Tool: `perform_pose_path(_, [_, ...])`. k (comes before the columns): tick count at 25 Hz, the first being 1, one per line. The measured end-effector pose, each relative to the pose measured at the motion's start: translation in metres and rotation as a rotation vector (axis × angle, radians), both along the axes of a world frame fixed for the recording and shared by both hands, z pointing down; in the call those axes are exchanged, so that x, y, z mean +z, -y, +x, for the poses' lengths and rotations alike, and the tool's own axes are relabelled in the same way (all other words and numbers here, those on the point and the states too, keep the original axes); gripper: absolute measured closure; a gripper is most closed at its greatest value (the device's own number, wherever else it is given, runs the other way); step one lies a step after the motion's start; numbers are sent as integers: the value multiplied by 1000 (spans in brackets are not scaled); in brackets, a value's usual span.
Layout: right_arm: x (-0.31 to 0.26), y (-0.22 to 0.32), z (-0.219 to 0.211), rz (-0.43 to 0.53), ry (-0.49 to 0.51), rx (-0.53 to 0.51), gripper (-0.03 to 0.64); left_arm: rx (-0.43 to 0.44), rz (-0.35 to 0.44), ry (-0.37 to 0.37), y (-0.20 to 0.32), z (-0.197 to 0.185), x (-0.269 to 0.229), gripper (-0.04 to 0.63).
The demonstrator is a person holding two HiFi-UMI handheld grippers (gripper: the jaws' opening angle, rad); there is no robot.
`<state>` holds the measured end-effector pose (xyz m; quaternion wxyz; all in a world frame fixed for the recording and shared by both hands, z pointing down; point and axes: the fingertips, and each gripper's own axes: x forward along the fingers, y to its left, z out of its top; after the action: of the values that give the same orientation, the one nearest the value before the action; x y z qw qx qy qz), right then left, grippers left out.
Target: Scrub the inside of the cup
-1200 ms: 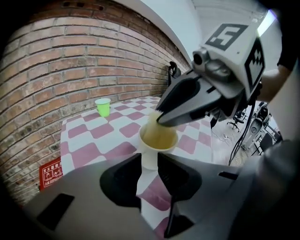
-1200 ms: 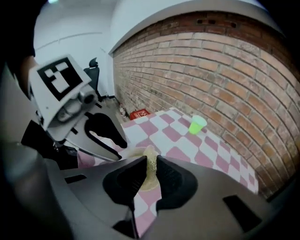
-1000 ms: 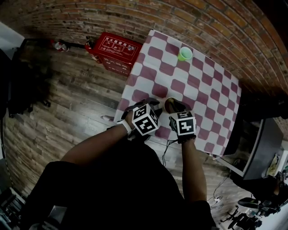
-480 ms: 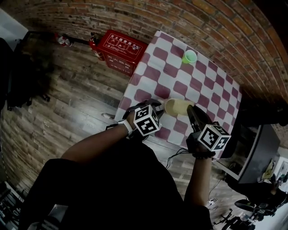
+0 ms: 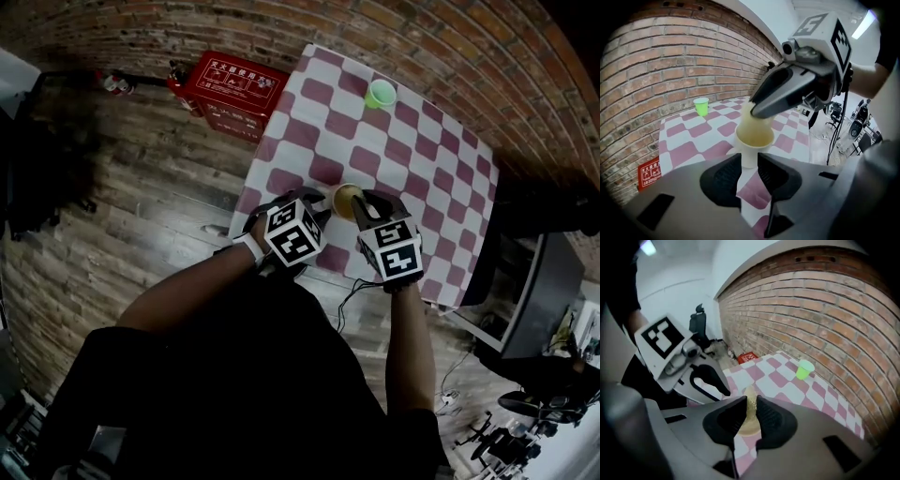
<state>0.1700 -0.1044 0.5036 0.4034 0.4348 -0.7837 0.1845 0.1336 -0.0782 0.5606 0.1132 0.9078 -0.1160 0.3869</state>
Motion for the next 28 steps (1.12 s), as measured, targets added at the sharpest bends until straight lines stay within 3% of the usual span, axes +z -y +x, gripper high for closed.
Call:
perform_pose_path(3, [33,1,-7,-20,-110,-186,543,35,32,6,10,2,0,479])
perform_pose_path(5, [50,-5,-7,-70,-121,-245,543,69,52,18,14,1,0,479])
perform_pose_path(11, [40,-19,-17,-191,-7,-292,543,44,36,25,22,-5,1,479])
perform_pose_path(18, [-53,-17,-16,-142,147,-388,543,50,34,32,20,-4,5,479])
perform_pose_path(21, [-59,-14,-16,-112,64,-432,543,44,33,27,20,-4,5,479])
perform_pose_path(28, [34,-16,-22,-157,-182,-489,543,32,25,29,20,-4,5,479])
